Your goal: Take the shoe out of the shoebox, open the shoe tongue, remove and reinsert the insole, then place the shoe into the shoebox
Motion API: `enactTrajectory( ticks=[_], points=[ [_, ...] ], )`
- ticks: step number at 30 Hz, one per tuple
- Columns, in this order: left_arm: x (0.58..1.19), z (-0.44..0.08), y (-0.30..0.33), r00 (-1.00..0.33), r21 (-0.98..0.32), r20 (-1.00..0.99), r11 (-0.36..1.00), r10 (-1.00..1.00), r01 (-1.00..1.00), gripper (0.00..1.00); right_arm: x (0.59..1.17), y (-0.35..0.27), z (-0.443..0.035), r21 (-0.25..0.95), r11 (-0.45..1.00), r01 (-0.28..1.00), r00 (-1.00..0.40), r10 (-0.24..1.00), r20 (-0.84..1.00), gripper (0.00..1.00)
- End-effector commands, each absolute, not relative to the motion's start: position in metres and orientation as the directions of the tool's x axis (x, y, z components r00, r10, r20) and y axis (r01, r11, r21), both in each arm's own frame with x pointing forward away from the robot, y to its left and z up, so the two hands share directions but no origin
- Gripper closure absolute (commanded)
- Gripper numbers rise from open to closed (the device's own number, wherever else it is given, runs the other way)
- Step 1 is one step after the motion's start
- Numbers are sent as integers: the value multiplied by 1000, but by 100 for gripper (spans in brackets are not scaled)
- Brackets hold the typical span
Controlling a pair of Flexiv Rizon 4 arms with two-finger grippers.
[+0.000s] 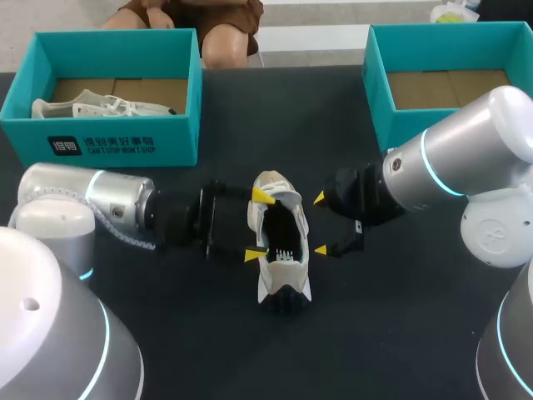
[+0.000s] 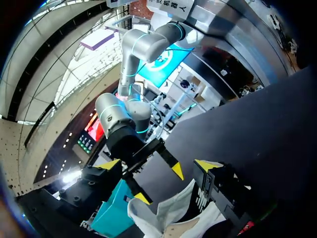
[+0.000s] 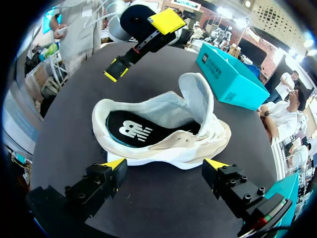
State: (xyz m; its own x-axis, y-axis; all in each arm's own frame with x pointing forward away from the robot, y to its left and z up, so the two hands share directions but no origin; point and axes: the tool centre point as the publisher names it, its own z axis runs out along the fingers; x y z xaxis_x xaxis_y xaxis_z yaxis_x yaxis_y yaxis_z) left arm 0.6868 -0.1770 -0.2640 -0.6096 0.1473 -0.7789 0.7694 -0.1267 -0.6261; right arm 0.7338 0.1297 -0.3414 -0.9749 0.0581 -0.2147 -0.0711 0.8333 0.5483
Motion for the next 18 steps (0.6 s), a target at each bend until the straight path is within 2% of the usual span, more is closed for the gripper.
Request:
enactTrajectory(
  ticks=[1,8,18],
  points=[
    [696,-249,-168,-596,-637,-764,-149,246,756,0,733,130,-342,548,833,-70,-975,60,-216,0],
    [712,-228,-161,-536,-673,-693,-166,483,721,0,733,130,-342,548,833,-70,-975,60,-216,0],
    [728,-206,-158,-453,-746,-485,-85,748,660,0,733,130,-342,548,833,-70,-975,60,-216,0]
  ],
)
